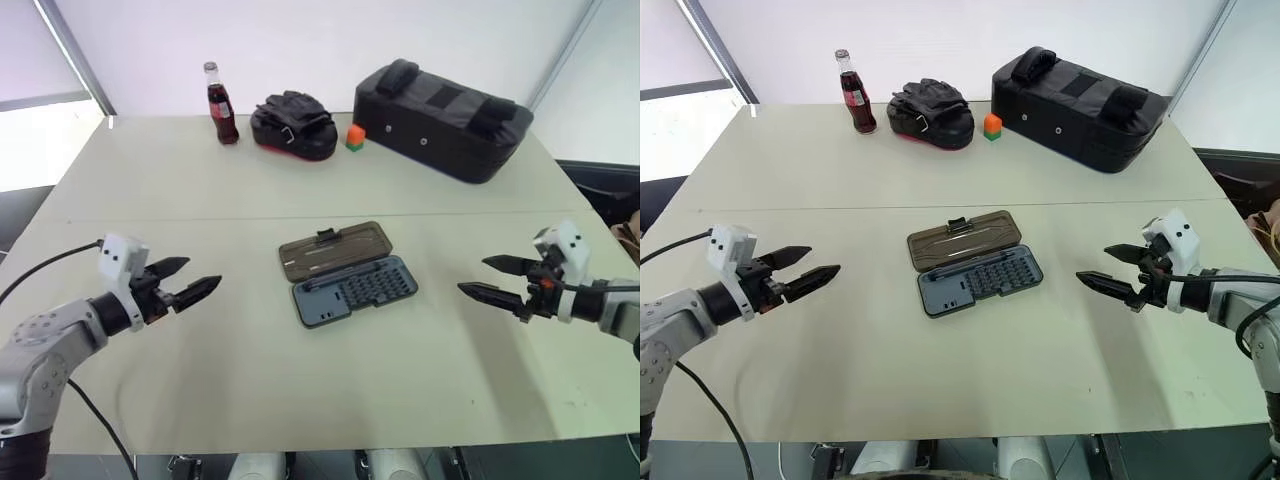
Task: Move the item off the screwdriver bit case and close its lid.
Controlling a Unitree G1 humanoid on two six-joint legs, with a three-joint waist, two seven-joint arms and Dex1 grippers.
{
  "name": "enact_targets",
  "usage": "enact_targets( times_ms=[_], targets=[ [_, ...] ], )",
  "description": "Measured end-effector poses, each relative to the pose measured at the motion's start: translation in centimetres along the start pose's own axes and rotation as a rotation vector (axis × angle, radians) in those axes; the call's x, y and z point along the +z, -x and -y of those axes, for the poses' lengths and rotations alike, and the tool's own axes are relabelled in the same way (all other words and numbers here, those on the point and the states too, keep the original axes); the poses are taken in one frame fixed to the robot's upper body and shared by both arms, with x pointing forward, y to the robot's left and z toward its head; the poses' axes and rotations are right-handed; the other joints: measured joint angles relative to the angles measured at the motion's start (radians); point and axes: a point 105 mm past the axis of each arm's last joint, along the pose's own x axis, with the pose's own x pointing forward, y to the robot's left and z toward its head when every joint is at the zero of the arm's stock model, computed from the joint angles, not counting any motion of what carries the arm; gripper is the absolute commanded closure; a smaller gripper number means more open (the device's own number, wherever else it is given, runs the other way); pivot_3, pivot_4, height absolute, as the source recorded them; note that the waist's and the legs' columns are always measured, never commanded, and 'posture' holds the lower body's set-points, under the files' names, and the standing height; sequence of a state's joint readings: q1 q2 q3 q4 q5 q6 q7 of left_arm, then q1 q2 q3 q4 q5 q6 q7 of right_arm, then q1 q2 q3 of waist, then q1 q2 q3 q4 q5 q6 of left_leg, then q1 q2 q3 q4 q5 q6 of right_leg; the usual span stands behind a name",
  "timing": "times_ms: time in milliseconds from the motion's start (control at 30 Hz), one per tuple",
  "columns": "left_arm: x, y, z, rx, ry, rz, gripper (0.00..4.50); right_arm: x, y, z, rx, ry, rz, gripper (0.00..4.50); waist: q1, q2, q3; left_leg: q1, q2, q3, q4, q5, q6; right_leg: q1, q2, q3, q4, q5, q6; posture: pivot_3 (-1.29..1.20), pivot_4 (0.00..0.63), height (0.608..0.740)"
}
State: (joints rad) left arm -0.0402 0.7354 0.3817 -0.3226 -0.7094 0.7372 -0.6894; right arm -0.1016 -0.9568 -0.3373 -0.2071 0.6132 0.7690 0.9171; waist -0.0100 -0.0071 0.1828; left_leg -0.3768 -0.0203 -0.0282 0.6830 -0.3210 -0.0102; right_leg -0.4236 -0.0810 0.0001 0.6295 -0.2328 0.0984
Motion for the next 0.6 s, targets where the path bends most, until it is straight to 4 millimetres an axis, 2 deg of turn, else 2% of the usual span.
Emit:
enact_targets(
  times_ms=[300, 600],
  targets=[
    [-0.04, 0.00, -0.29, 0.008, 0.005, 0.011, 0.00, 0.87, -0.23, 0.14, -0.006, 0.020, 0.027, 0.06, -0.001, 0.000, 0.000, 0.000, 0.000, 0.000, 0.000, 0.000, 0.000, 0.000, 0.000, 0.000, 0.000, 0.000, 0.000, 0.00, 0.150, 0.740],
    [-0.17, 0.04, -0.35, 0.016, 0.012, 0.017, 0.00, 0.62, -0.21, 0.26, -0.015, 0.022, 0.019, 0.06, 0.000, 0.000, 0.000, 0.000, 0.000, 0.000, 0.000, 0.000, 0.000, 0.000, 0.000, 0.000, 0.000, 0.000, 0.000, 0.00, 0.150, 0.740]
  ],
)
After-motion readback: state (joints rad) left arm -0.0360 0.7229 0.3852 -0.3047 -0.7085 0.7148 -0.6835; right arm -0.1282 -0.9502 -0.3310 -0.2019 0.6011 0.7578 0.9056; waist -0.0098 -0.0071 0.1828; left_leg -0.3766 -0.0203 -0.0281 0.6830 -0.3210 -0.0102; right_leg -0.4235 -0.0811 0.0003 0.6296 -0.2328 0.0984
